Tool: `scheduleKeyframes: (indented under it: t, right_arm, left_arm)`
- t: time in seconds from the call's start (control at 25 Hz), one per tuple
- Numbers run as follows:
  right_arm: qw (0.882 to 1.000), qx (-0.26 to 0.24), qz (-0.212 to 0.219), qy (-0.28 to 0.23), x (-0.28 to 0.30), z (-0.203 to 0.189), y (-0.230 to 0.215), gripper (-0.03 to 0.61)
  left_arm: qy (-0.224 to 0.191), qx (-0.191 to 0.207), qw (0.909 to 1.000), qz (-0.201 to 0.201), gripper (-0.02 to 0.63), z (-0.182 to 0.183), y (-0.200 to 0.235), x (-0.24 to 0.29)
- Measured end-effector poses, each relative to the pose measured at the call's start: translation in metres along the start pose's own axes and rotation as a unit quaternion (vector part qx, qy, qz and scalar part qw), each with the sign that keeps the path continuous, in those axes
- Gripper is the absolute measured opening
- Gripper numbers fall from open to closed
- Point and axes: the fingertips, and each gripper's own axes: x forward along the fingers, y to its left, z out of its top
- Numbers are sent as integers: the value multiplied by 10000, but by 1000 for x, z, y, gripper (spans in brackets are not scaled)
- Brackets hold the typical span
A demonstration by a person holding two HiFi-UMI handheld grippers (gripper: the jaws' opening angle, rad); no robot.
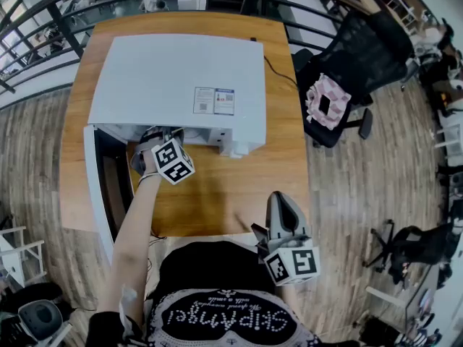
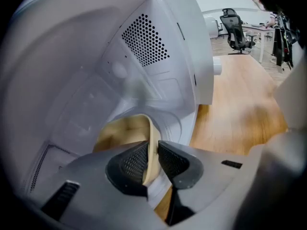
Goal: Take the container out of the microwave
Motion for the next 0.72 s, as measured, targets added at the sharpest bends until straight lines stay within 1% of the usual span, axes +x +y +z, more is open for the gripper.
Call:
scheduleKeyframes:
  t: [0.04,0.12,0.24,0.36,0.56,0.72]
  right_arm:
    - [10000,0,-5,2,0,0,0,35]
    - [10000,9,-20,6,-1,1,-1,35]
    - [10000,29,-43,20,-1,0,-1,35]
    - [10000,46,-35,38,-1,-1,-2,35]
    - [10000,61,52,51,0,-2,-1,35]
    - [9999,37,151,38,1,-1,4,35]
  left_arm:
    - [-10,3,10000,6,77,1,1,0]
    - [-27,-15,10000,-44,66,3,1,-2]
    - [-17,-26,9997,-233,38,2,-4,-6]
    - [10,-46,9993,-377,37,3,-7,-14]
    - [-101,-203,9985,-491,37,11,-7,-31]
    - [-95,-270,9983,-517,37,9,-7,-41]
